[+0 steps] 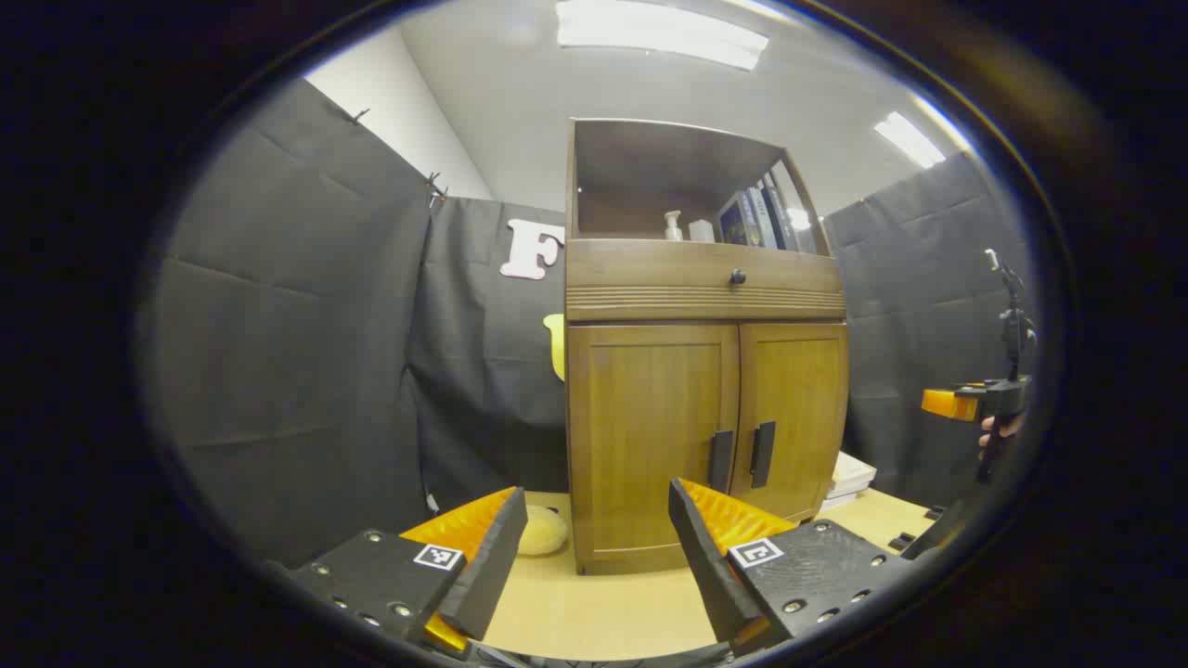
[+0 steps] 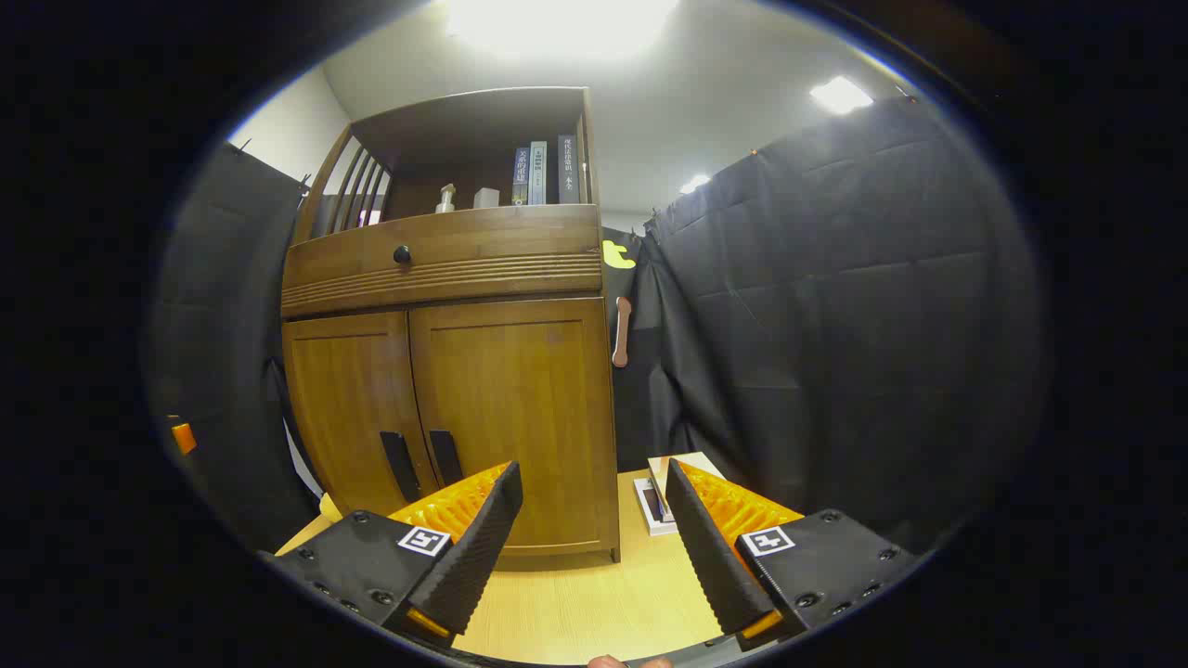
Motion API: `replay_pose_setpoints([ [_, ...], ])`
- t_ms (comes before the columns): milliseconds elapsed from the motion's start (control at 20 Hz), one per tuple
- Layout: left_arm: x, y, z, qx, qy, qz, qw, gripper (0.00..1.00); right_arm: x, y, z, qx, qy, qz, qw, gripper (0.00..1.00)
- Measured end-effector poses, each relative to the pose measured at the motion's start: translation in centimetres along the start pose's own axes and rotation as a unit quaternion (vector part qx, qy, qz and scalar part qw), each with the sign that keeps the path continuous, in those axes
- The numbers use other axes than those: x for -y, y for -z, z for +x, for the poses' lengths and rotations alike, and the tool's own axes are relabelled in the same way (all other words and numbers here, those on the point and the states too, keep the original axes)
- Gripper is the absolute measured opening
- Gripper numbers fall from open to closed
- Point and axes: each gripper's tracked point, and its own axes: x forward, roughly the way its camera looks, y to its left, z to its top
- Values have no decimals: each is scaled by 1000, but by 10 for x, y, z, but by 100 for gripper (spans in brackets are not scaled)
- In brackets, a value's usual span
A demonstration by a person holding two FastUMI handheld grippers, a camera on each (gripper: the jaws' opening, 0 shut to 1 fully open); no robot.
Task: Open the right door of the double-door shoe cabinet with the right hand, and open the left door with the left hand.
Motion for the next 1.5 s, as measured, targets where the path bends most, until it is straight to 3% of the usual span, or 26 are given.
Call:
replay_pose_setpoints([
  [750,19,16,4,-10,16,10,1000,89,-7,10,-4,-18,-16,-8,1000,94],
  [1500,-14,50,15,-44,-6,-25,999,89,-109,-6,62,-21,-106,10,994,94],
])
